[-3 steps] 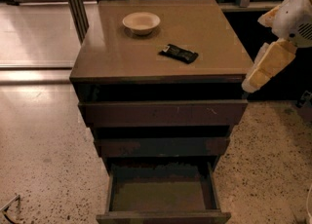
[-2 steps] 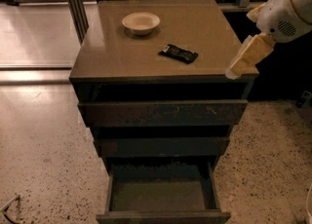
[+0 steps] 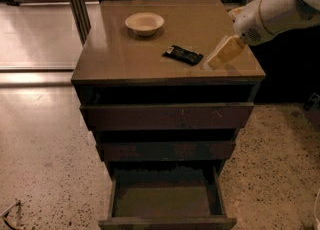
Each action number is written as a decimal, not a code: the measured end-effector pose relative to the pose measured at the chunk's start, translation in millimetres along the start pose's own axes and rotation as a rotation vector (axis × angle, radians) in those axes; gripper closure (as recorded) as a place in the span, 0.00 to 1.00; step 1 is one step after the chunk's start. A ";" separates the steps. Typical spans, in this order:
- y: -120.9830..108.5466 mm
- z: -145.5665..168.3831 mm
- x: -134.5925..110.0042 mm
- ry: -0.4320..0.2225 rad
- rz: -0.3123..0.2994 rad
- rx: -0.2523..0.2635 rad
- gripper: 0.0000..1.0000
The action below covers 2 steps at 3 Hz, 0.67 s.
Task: Place rxbar chocolate into bottom drawer
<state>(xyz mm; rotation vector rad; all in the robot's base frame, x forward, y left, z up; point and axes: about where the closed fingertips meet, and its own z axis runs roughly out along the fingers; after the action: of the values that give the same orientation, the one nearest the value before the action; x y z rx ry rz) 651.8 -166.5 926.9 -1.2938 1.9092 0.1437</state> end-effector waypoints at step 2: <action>-24.8 72.4 -13.1 -0.051 0.033 -0.009 0.00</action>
Offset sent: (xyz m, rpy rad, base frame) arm 0.0983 0.0494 -0.0503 0.0990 0.0184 -0.0131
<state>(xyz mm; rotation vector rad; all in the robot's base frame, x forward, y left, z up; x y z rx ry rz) 714.1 -132.4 895.5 -1.2538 1.8897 0.2007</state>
